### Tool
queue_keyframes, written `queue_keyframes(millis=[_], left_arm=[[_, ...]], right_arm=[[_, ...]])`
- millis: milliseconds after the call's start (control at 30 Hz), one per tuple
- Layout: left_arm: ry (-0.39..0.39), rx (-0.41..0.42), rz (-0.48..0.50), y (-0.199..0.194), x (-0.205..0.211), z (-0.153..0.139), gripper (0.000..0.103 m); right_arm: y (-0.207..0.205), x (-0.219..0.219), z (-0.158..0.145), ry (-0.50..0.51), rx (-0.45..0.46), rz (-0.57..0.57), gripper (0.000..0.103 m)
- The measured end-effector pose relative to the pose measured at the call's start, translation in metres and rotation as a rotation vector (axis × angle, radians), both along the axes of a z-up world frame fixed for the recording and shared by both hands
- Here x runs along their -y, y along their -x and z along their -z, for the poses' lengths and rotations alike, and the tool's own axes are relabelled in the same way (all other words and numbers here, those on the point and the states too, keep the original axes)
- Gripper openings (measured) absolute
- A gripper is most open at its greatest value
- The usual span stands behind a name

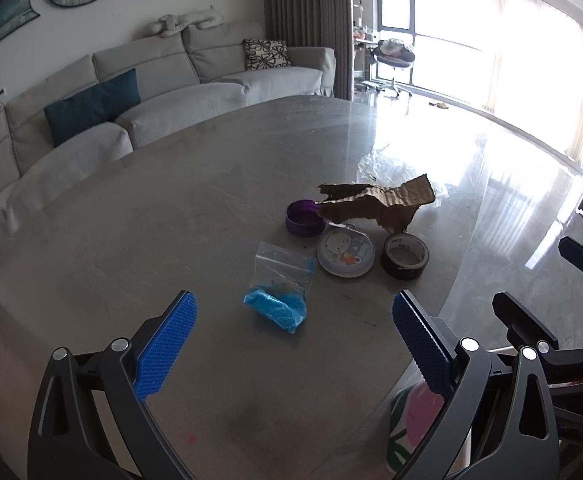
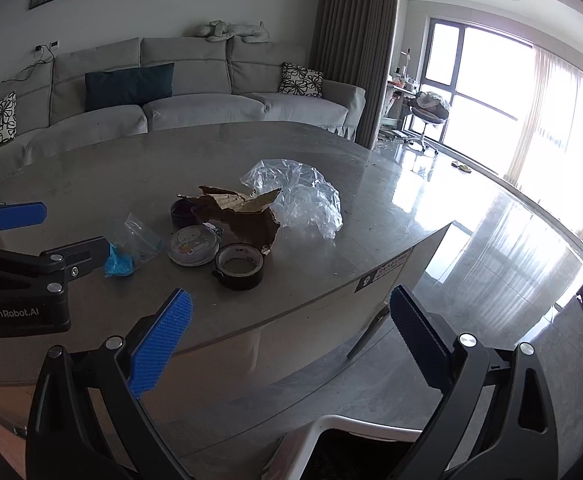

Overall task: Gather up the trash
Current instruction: 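Return to the table and grasp the blue zip bag with the left gripper, then grasp the black tape roll with the right gripper while the left holds the bag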

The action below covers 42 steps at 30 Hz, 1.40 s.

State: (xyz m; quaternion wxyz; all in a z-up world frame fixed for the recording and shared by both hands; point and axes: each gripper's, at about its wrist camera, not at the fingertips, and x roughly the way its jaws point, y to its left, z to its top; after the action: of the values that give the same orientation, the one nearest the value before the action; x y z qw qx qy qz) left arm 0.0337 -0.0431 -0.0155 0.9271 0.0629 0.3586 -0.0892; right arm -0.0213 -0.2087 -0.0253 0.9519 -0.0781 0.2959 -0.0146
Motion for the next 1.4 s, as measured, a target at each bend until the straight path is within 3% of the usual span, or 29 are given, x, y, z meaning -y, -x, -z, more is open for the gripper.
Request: queue_keyframes(millis=[233,667,767,867,900,933,1133,1300,1400], left_arm=[[-0.048,-0.055,0.036,-0.035,-0.014,0.025,0.098],[0.002,-0.204,0.035,-0.084,-0.025,0.075,0.098],[0.011,-0.206,0.051,-0.086,-0.023,0.076,0.097],[-0.012,-0.179,0.076,-0.083,-0.018,0.073,0.073],[-0.012,-0.170,0.098,-0.080,-0.016,0.072,0.056],[-0.023,-0.164,0.102,-0.078,-0.013,0.071,0.053],[-0.065,-0.106,0.148,-0.060,-0.002,0.056,0.043],[-0.072,-0.039,0.142,-0.041,-0.003,0.032,0.042],[-0.040,-0.041,0.120,-0.037,-0.009,0.021,0.042]], right_arm=[[-0.031,-0.021,0.011,0.013,-0.013,-0.021,0.098],[-0.060,-0.042,0.033,0.024,-0.050,-0.042,0.098],[-0.058,-0.040,0.034,0.018,-0.051,-0.036,0.098],[-0.056,-0.037,0.032,0.012,-0.048,-0.031,0.098],[-0.055,-0.036,0.032,0.011,-0.047,-0.028,0.098],[-0.053,-0.036,0.031,0.008,-0.048,-0.028,0.098],[-0.046,-0.031,0.028,0.001,-0.047,-0.035,0.098],[-0.049,-0.027,0.027,-0.034,-0.050,-0.042,0.098],[-0.052,-0.026,0.023,-0.043,-0.040,-0.047,0.098]])
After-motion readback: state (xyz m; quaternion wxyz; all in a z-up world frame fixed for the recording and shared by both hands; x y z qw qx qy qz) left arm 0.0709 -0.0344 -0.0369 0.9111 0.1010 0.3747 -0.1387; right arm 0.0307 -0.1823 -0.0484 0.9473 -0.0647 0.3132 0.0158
